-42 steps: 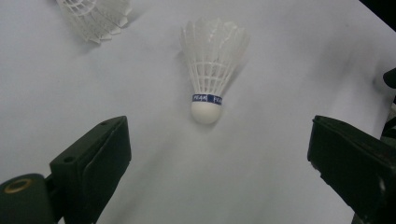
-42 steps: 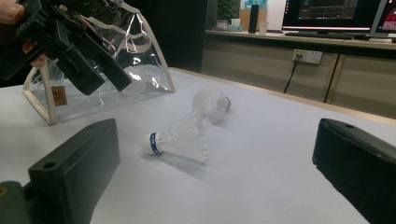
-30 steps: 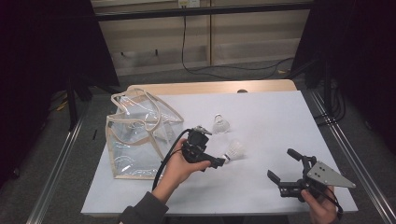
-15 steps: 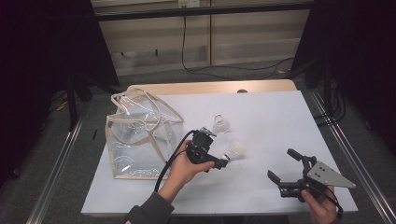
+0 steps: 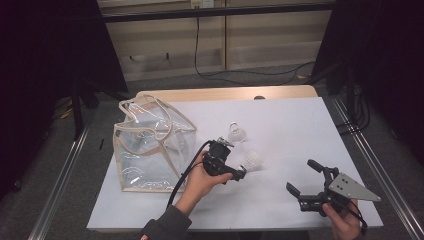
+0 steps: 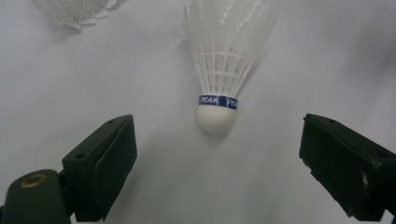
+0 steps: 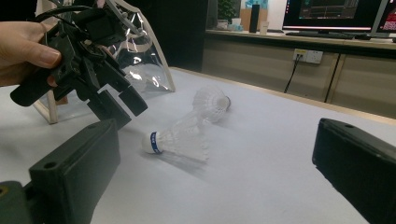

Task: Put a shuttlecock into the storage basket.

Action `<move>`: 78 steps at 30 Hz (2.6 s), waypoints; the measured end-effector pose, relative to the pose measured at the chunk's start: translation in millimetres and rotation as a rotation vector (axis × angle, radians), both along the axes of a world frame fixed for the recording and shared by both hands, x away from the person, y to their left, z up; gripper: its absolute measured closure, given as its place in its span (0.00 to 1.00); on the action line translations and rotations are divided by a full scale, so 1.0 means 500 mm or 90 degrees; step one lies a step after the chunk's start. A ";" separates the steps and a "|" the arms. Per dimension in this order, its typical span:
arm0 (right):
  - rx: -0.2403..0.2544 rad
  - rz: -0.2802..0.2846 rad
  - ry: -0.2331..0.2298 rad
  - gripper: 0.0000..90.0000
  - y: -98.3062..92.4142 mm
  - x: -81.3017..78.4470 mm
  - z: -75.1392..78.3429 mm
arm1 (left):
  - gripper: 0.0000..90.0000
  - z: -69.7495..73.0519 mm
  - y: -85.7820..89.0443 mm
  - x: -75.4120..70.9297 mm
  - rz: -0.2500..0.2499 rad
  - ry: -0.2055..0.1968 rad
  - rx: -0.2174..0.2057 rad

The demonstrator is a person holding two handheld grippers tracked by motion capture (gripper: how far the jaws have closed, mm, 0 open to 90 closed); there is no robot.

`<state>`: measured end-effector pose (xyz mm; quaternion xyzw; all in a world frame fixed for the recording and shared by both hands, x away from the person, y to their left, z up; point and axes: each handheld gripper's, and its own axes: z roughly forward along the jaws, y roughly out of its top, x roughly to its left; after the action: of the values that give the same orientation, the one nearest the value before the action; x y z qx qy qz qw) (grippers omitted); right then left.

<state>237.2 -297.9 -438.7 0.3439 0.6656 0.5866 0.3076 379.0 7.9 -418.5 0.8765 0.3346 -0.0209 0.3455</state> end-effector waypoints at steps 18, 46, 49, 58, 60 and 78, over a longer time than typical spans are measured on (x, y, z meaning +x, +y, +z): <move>0.001 0.000 -0.001 0.01 0.000 0.000 0.000 | 0.27 -0.022 -0.012 0.009 -0.016 -0.008 0.003; -0.001 0.001 0.000 0.01 -0.001 0.001 -0.001 | 0.55 -0.047 -0.038 0.011 -0.042 -0.034 0.006; -0.001 0.001 0.000 0.01 0.000 0.001 -0.001 | 0.59 -0.049 -0.042 0.011 -0.045 -0.040 0.007; -0.002 0.001 0.002 0.01 0.000 0.001 -0.001 | 0.71 -0.047 -0.052 0.005 -0.053 -0.050 0.026; -0.001 0.001 0.003 0.01 0.000 0.001 0.000 | 0.72 -0.047 -0.051 0.007 -0.054 -0.049 0.025; 0.000 -0.003 0.000 0.01 -0.003 0.000 -0.001 | 0.73 -0.021 -0.038 0.006 -0.049 -0.011 0.010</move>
<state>237.1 -299.3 -439.1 0.3454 0.6649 0.5860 0.3085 381.9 -11.3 -429.1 0.8914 0.2980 -0.0237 0.3406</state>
